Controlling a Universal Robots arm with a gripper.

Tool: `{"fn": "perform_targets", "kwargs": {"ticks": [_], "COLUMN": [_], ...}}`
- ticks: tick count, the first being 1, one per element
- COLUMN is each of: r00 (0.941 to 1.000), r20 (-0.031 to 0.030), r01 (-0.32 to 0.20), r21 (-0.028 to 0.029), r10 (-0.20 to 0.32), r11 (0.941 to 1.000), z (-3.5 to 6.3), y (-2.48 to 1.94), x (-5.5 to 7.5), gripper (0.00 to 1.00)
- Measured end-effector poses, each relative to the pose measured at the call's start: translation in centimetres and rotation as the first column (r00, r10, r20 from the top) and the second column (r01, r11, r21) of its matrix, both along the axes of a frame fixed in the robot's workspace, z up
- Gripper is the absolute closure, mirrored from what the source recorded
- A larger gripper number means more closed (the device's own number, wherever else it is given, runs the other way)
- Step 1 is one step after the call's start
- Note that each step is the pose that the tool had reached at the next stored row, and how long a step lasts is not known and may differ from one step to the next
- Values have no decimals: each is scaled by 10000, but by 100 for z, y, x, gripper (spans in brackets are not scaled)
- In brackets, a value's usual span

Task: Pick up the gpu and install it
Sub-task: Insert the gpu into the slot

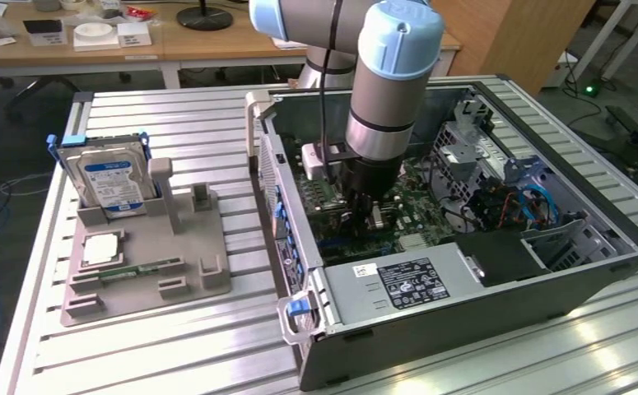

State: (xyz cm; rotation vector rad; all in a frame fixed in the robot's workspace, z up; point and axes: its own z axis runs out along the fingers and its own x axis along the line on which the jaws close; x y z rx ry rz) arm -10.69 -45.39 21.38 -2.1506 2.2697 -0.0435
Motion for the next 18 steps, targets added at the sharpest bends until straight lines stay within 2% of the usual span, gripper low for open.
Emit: {"fn": "perform_targets", "kwargs": {"ticks": [5, 18], "r00": [10000, 10000], "r20": [5, 5], "r01": [-1, -1], "r21": [23, 31], "r10": [1, 1], "r11": [10000, 10000], "z": [40, 29], "y": [0, 0], "x": [-1, -15], "gripper": [72, 72]}}
